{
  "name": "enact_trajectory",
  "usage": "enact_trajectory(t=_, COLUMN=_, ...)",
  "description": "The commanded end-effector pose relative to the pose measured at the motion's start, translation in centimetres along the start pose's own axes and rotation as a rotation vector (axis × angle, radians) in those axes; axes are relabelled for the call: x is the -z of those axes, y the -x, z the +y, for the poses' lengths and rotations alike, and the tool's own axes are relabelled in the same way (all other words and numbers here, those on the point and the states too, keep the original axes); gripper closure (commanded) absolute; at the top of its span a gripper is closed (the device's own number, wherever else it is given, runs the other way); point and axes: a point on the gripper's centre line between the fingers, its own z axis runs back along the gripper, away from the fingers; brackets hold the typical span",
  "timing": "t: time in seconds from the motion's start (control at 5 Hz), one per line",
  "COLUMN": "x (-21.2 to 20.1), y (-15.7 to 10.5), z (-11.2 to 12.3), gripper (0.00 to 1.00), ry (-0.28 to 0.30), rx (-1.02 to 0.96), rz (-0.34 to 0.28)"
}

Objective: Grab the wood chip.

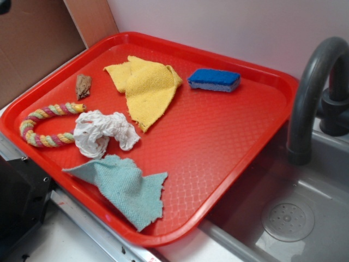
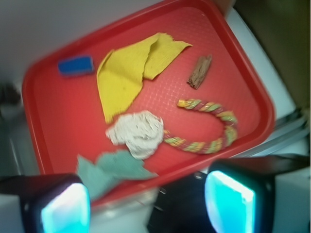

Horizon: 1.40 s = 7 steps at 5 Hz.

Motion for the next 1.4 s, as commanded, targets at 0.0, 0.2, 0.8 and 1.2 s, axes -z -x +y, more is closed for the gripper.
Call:
enact_trajectory(t=0.0, x=1.4, y=-0.6, z=1.5, gripper=0.00, ry=-0.053, rx=-0.396, rz=-0.204)
enact_trajectory(t=0.2, x=3.2, y=-2.0, z=2.8, gripper=0.00, ry=-0.115, rx=-0.437, rz=-0.219)
enact_trajectory(t=0.8, x=8.1, y=-5.9, z=5.0, gripper=0.00, ry=-0.256, rx=-0.466, rz=-0.236)
enact_trajectory(t=1.2, x=10.4, y=-8.6, z=7.0, gripper=0.00, ry=-0.279, rx=-0.562, rz=-0.236)
